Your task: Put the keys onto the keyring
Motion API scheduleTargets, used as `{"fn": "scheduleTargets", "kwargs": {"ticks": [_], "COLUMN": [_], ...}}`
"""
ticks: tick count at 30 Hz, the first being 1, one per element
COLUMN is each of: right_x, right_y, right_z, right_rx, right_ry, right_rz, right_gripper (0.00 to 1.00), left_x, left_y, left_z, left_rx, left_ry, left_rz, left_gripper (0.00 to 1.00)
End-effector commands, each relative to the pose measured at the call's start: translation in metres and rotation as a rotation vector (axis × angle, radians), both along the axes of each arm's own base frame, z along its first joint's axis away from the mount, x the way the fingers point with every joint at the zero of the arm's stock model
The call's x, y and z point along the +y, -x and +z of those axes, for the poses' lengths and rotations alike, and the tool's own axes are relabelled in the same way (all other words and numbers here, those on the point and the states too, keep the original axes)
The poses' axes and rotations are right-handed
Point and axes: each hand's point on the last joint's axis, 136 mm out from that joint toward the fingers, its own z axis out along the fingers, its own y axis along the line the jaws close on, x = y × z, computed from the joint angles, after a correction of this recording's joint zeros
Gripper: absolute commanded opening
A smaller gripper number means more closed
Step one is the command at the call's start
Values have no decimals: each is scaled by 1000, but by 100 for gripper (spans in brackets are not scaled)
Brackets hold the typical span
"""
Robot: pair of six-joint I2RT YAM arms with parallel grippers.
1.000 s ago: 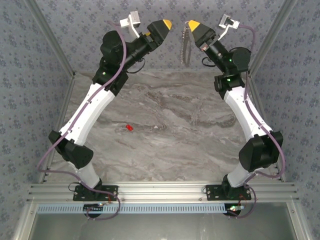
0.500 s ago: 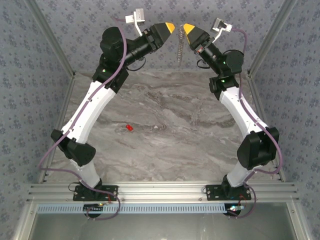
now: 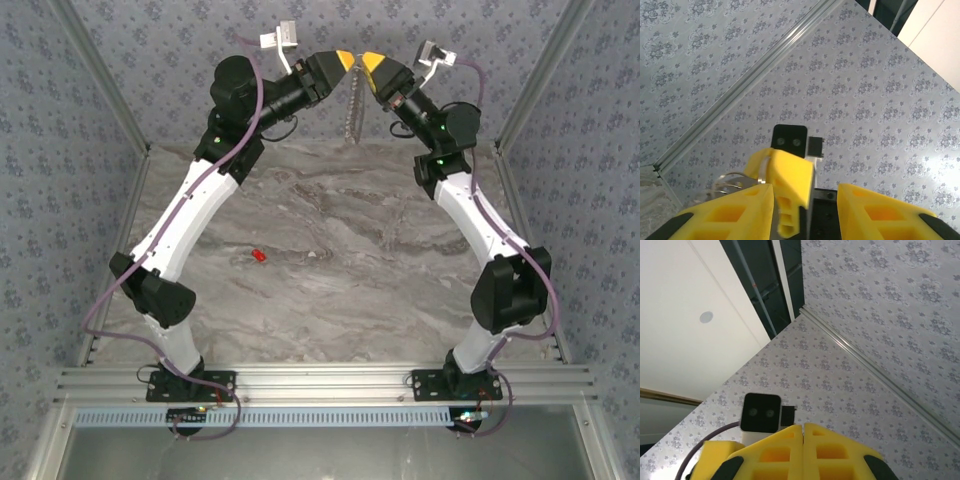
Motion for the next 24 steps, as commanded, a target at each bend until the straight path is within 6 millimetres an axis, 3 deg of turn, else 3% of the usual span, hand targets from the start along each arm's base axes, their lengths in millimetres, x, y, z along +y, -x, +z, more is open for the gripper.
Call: {"fn": "scheduleTargets", "kwargs": {"ticks": [1, 24], "right_x": [-2, -2], "right_y": [15, 24], "right_z": [22, 26], "right_rx": [-77, -87], "right_ry": [-39, -33], "right_rz": [32, 38], "right_gripper": [0, 0], "left_x": [-3, 7], "left_y": [5, 1], "left_z": [10, 0], "left_rx": [-60, -81], "left_ry": [14, -55], "left_rz": [-17, 44], "left_gripper": [38, 36]}}
